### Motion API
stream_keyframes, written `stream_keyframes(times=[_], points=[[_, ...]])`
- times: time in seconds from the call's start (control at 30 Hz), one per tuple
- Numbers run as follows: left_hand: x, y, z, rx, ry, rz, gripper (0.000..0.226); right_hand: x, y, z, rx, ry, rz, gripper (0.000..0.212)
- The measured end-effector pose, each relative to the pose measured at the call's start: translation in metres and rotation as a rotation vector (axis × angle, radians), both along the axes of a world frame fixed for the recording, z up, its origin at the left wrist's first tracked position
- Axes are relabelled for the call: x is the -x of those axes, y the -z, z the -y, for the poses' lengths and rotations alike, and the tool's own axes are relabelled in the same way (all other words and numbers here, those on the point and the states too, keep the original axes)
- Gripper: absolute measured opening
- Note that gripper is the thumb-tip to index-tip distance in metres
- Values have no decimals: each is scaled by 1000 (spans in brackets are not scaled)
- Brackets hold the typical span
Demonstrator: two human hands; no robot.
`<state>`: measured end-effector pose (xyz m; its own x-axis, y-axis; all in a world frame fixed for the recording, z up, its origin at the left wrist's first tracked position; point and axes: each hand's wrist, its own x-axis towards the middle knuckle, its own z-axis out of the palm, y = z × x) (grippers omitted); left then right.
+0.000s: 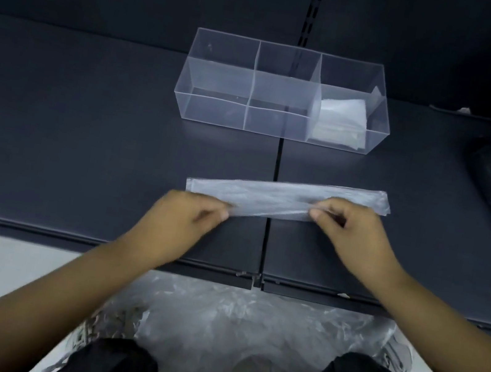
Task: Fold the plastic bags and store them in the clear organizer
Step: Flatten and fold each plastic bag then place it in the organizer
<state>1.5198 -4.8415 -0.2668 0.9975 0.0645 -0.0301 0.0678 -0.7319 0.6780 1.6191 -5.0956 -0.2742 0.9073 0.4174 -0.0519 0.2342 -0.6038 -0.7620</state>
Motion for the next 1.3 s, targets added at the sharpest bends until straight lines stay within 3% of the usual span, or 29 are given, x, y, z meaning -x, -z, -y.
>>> stream_keyframes(times=[0.2,0.27,0.33,0.4,0.43,0.5,0.57,0.63,0.7,0.8,0.87,1.0,1.13,1.3], points=[[-15,-2,-38,536,-468,-273,16,-27,3,-7,-127,166,-299,16],[-13,-1,-40,389,-560,-221,18,-32,4,-10,-98,185,-311,16],[-6,-3,-32,-45,-529,64,19,-34,4,-13,-50,188,-299,19],[1,-7,-6,-329,-295,329,27,-35,1,-15,9,189,-272,19],[3,-3,8,-370,-131,339,34,-36,0,-16,40,192,-258,19],[7,7,31,-412,134,90,60,-36,-3,-18,86,179,-246,18],[9,23,37,-588,229,-144,79,-33,-6,-21,173,183,-184,8],[12,36,33,-707,244,-171,80,-21,-7,-26,342,179,133,30],[12,38,32,-708,237,-162,79,-2,-6,-36,332,2,412,54],[12,37,33,-689,255,-144,76,24,9,-50,384,-438,337,62],[12,33,33,-679,268,-131,75,26,24,-43,576,-504,298,68],[12,34,32,-691,281,-110,73,5,32,2,701,-272,264,83],[11,36,31,-696,274,-83,73,-14,30,56,738,-58,182,75],[9,36,26,-702,304,-78,75,-46,18,69,364,171,233,38]])
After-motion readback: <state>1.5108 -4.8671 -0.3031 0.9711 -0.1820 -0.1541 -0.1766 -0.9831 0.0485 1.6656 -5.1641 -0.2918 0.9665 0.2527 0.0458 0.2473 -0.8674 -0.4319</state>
